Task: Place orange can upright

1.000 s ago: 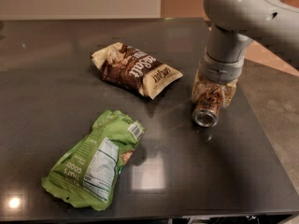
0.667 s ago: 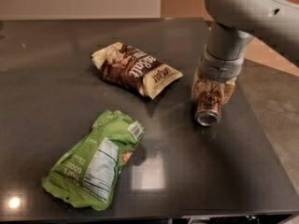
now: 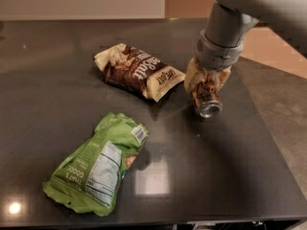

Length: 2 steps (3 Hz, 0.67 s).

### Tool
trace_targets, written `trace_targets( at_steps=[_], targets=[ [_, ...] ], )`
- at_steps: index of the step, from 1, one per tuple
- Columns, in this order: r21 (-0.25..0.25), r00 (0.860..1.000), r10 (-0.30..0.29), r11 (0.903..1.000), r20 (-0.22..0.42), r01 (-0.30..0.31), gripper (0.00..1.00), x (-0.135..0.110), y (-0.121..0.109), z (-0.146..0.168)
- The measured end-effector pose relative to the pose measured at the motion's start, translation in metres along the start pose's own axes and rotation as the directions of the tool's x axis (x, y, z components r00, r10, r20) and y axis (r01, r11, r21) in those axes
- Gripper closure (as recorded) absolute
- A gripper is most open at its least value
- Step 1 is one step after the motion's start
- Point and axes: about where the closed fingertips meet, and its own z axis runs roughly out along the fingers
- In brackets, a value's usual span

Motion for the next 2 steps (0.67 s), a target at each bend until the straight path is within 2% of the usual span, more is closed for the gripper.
trace_targets(
  at_steps=[1,2],
  targets=[
    [-0.052,0.982,-0.18,0.9819,0.05,0.182,1.0,-0.006,0.016,-0.011],
    [-0.071,0.925,-0.357,0.927,0.133,0.368,1.0,-0.005,0.032,-0.025]
  ],
)
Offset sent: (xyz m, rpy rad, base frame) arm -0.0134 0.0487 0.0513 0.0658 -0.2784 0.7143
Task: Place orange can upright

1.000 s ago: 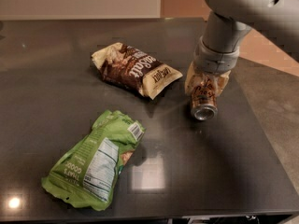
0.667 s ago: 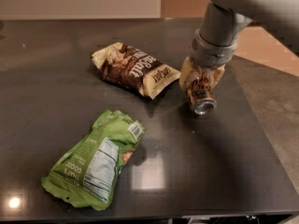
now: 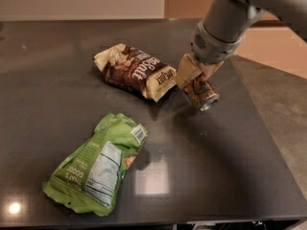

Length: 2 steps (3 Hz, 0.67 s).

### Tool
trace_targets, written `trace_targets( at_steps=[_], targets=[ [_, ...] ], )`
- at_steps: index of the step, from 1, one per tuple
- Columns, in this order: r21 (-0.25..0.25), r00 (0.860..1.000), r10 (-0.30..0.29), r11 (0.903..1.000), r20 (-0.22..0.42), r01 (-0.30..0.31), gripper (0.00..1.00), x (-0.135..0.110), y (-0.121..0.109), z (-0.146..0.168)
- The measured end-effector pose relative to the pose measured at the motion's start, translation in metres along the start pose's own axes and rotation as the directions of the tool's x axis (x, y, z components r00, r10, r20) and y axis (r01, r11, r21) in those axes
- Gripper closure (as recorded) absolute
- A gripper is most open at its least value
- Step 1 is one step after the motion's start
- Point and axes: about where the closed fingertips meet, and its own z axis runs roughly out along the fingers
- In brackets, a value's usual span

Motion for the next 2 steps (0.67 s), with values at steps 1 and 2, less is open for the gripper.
trace_targets(
  at_steps=[1,2],
  targets=[
    [-0.026,0.982,-0.171,0.9845,0.084,0.174,1.0,-0.001,0.018,-0.014],
    [-0.062,0.94,-0.293,0.9496,0.173,0.307,1.0,-0.001,0.028,-0.025]
  ],
)
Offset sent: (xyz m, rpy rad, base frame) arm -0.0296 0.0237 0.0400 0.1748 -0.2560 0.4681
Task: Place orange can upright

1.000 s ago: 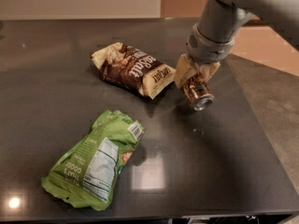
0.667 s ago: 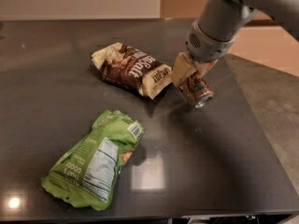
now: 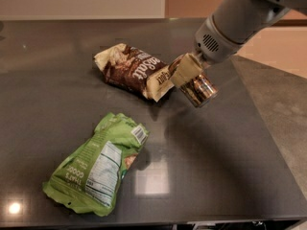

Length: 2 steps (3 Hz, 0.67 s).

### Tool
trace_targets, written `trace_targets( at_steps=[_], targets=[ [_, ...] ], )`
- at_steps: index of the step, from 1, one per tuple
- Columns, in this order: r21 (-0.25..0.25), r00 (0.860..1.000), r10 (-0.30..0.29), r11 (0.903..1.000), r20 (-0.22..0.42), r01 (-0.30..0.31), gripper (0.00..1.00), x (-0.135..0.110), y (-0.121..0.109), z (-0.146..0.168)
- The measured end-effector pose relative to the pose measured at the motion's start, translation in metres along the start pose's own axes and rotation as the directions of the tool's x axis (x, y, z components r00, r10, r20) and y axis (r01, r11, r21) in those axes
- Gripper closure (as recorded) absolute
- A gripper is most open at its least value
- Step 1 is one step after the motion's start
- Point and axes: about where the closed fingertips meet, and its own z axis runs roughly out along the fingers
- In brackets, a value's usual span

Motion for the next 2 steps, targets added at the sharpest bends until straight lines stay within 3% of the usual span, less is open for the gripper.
trace_targets(
  at_steps=[1,2],
  targets=[
    [-0.005,0.999,-0.044,0.999,0.002,0.044,1.0,0.0,0.0021,-0.0007],
    [-0.004,0.999,-0.039,0.9992,0.002,0.039,1.0,-0.0002,0.0022,-0.0007]
  ],
)
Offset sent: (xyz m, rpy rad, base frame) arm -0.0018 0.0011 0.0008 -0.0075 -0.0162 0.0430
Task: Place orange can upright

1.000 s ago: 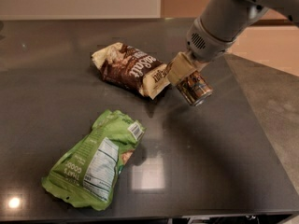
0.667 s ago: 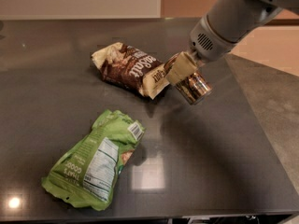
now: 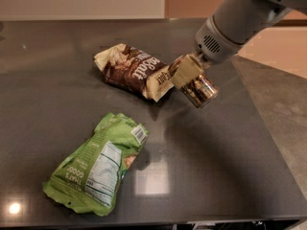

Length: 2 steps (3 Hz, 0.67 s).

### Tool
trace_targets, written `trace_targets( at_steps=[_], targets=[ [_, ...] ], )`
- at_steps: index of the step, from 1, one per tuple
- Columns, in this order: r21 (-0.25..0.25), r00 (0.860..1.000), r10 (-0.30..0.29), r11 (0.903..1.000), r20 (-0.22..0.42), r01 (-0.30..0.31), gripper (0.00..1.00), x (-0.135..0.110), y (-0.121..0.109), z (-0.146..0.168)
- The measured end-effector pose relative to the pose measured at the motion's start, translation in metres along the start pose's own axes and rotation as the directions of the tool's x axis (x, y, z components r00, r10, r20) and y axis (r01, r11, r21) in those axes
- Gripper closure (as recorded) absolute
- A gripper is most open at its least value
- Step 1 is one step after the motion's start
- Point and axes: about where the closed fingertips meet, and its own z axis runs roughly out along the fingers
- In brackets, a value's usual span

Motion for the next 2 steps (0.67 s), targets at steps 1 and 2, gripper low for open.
trace_targets(
  at_steps=[1,2],
  targets=[
    [0.001,0.999,0.008,1.0,0.032,-0.008,1.0,-0.0012,0.0011,-0.0007],
    [0.004,0.992,0.027,0.9996,0.124,-0.028,1.0,0.0014,0.0014,-0.0041]
  ],
)
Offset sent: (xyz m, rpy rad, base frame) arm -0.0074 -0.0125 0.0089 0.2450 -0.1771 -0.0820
